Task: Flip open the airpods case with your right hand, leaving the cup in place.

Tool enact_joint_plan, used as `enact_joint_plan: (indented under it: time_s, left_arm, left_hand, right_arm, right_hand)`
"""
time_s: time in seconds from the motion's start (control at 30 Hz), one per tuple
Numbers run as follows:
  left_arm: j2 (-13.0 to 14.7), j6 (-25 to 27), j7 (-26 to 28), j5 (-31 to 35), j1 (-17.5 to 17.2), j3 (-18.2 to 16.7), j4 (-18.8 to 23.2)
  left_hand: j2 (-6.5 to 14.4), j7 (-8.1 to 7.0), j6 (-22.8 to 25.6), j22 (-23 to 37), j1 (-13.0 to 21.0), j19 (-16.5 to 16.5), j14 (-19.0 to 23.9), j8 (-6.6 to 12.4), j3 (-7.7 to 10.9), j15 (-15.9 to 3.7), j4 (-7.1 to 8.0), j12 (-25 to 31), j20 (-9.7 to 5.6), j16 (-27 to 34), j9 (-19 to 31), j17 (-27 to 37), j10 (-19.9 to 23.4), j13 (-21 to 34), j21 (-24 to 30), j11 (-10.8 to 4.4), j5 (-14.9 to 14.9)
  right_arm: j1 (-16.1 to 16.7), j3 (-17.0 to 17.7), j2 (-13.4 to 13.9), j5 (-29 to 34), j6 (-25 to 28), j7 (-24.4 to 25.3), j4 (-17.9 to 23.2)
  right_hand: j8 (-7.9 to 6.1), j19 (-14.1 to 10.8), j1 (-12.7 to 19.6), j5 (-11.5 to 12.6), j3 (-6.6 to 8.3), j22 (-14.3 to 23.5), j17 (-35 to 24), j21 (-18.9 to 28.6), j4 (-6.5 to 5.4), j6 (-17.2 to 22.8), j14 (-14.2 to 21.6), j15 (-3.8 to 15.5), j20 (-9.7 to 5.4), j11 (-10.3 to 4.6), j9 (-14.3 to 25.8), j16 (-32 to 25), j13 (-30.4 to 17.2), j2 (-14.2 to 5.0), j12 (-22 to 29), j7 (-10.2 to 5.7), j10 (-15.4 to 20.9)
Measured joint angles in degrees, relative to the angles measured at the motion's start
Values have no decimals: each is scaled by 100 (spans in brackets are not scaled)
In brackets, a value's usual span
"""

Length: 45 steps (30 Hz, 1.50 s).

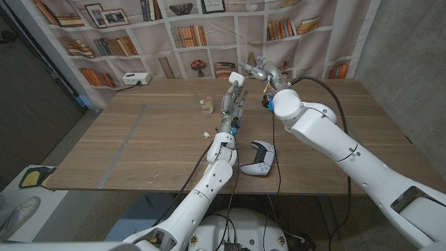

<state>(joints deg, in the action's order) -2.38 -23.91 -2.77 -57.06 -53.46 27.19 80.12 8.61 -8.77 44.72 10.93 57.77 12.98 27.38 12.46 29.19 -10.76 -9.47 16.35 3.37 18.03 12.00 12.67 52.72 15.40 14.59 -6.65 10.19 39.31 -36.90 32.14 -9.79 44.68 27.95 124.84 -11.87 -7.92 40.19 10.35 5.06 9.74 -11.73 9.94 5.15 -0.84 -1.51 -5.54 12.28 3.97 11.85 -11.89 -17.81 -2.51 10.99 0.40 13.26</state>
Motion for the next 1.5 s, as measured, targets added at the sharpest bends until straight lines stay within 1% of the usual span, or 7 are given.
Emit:
enact_joint_plan:
  time_s: [0.07,0.13,0.17,1.03,1.07,1.13,1.5]
  left_arm:
    - [0,0,0,0,1,-7,-15]
    - [0,0,0,0,2,-13,-35]
    - [0,-25,-62,2,4,-15,-38]
    - [-50,-34,-296,-114,66,-75,-215]
    - [-51,-34,-428,-145,68,-78,-218]
    - [-51,-38,-476,-159,68,-80,-225]
    - [-52,-40,-630,-220,69,-106,-271]
  left_hand:
    - [9,-188,-154,0,89,0,0,-107,-41,-1,41,0,0,0,-25,0,0,-1,0,0,0]
    - [14,-262,-412,0,93,0,10,-192,-72,-9,39,0,0,-19,-70,0,1,-1,0,1,-1]
    - [89,-273,-532,0,169,0,9,-229,-97,-8,47,0,0,-27,-83,0,30,-1,0,32,-2]
    - [118,-269,-728,0,197,-32,5,-239,-158,-12,94,61,33,-72,-111,-2,-24,0,-40,-21,-29]
    - [118,-273,-732,0,197,-32,5,-239,-158,-12,94,61,33,-99,-111,-2,-24,0,-40,-21,-29]
    - [118,-261,-763,0,197,-31,5,-239,-158,-12,94,61,33,-112,-110,-2,-24,0,-40,-21,-29]
    - [118,-259,-779,0,197,-31,5,-231,-182,-12,118,60,33,-112,-110,-2,-23,1,-40,-21,1]
  right_arm:
    - [0,0,0,15,14,-18,0]
    - [0,0,0,34,40,-40,0]
    - [-19,-13,-5,42,49,-51,-10]
    - [-226,-265,2,455,683,-231,36]
    - [-360,-447,-35,468,704,-231,41]
    - [-412,-515,-53,533,783,-232,41]
    - [-539,-700,-84,753,1006,-246,52]
  right_hand:
    - [0,0,0,0,0,0,0,0,0,0,-3,-3,0,0,0,0,0,0,0,0,0]
    - [0,0,0,0,25,0,0,0,24,0,-31,-32,0,2,0,0,0,0,0,0,-2]
    - [0,0,13,0,24,0,0,0,24,0,-31,-32,0,2,0,0,0,12,0,0,-43]
    - [0,82,114,28,40,0,-1,0,102,-72,-153,-31,20,-30,0,0,28,52,0,-72,-174]
    - [0,82,114,28,40,0,-1,0,102,-72,-153,-31,21,-31,0,0,28,52,0,-72,-174]
    - [0,82,117,28,56,0,-1,0,118,-72,-153,-31,21,-31,0,0,28,50,0,-72,-174]
    - [0,113,251,27,106,0,-1,25,167,-115,-194,10,-12,-61,-14,24,55,22,0,-114,-267]
